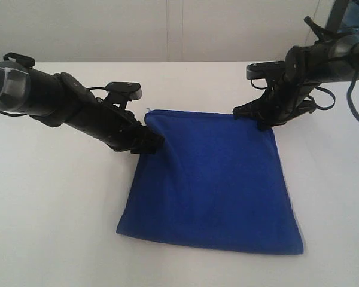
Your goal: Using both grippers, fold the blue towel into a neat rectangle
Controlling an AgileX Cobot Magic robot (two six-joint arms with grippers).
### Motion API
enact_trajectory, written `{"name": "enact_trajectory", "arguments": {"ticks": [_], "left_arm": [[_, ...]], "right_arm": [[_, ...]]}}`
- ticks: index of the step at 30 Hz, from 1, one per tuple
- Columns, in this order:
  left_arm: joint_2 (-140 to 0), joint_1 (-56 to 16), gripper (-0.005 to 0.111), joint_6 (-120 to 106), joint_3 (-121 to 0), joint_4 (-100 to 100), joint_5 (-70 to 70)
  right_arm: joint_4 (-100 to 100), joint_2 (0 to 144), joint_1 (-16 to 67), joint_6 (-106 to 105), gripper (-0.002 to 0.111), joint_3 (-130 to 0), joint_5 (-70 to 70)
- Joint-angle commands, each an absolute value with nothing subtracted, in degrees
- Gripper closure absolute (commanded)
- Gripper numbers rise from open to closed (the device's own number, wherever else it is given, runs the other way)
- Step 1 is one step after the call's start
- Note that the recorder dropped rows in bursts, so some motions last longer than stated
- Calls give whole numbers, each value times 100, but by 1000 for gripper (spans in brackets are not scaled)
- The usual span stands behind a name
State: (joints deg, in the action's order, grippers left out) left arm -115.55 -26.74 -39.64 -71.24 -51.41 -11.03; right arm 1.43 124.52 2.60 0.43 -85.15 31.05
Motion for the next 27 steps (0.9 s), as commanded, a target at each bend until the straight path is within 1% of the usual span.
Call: {"name": "enact_trajectory", "arguments": {"ticks": [1,9,27], "left_arm": [[-11623,-2701,66,-3958,-7071,-5177,-1203],[-11632,-2701,66,-3958,-7071,-5188,-1503],[-11465,-2701,66,-4182,-7274,-5225,-1570]], "right_arm": [[147,12486,228,0,108,-8533,3225],[147,12486,228,0,108,-8533,3225],[147,12486,228,0,108,-8533,3244]]}}
